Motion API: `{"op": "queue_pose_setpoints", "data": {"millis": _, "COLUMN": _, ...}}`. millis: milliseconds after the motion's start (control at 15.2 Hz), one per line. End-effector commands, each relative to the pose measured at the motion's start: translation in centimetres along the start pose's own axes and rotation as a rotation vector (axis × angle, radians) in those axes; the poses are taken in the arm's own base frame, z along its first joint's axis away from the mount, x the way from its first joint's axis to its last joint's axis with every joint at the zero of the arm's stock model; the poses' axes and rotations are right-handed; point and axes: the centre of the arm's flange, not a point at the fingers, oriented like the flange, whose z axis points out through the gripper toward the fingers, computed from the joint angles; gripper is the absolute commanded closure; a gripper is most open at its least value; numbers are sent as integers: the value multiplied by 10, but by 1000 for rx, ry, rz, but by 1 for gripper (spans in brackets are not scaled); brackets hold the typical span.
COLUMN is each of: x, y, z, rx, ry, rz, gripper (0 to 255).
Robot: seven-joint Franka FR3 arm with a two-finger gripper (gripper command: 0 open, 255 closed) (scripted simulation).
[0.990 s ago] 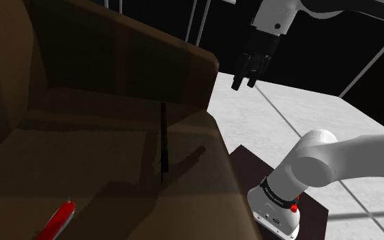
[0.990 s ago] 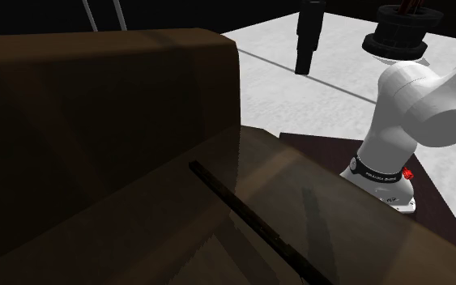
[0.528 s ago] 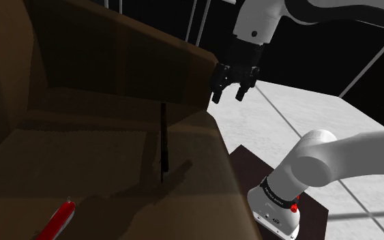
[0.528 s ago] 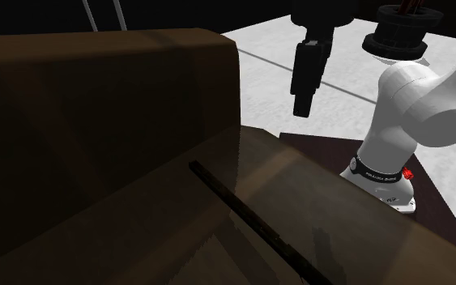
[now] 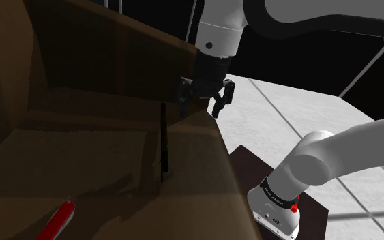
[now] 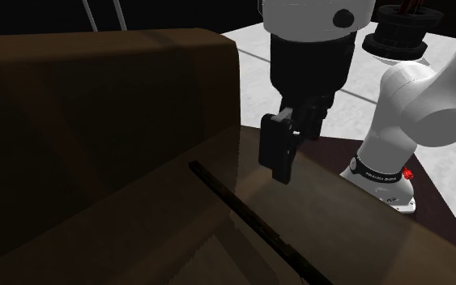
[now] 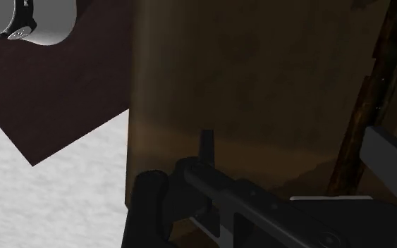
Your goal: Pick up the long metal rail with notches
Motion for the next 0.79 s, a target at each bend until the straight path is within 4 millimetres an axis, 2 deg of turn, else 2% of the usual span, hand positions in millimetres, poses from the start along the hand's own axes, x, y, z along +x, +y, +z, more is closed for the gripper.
{"op": "queue_pose_setpoints", "data": {"millis": 0, "x": -7, "y": -28, "z": 8, "rx": -4, "ry": -9, "rz": 57, "gripper": 0}}
{"op": "queue_pose_setpoints", "data": {"millis": 330, "x": -12, "y": -88, "z": 27, "rx": -16, "ry": -28, "rz": 180, "gripper": 0}}
{"op": "queue_pose_setpoints", "data": {"millis": 726, "x": -8, "y": -90, "z": 58, "rx": -16, "ry": -28, "rz": 180, "gripper": 0}}
